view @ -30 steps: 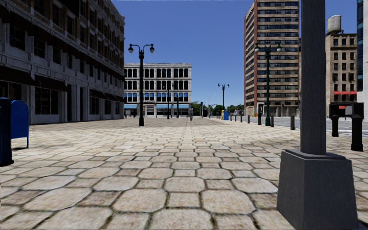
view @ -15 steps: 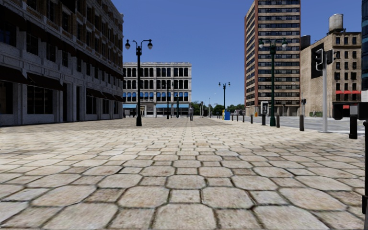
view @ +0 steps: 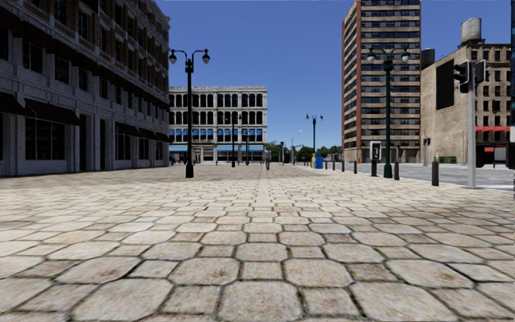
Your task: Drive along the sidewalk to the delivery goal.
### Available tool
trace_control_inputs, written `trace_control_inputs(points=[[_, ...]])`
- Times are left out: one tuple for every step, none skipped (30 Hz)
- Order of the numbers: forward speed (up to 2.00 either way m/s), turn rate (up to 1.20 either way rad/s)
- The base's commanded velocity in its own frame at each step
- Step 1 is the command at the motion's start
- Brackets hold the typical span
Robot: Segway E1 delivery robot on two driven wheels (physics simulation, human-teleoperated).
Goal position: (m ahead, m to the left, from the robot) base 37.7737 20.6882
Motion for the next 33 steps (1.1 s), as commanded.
trace_control_inputs(points=[[1.55, 0.00], [1.87, 0.00], [1.97, 0.00], [1.99, 0.00], [1.99, 0.00], [2.00, 0.00], [2.00, 0.00], [2.00, 0.00], [2.00, 0.00], [2.00, 0.00], [2.00, 0.00], [2.00, 0.00], [2.00, 0.00], [2.00, 0.00], [2.00, 0.00], [2.00, 0.00], [2.00, 0.00], [2.00, 0.00], [2.00, 0.00], [2.00, 0.00], [2.00, 0.00], [2.00, 0.00], [2.00, 0.00], [2.00, 0.00], [2.00, 0.00], [2.00, 0.00], [2.00, 0.00], [2.00, 0.00], [2.00, 0.00], [2.00, 0.00], [2.00, 0.00], [2.00, 0.00], [2.00, 0.00]])
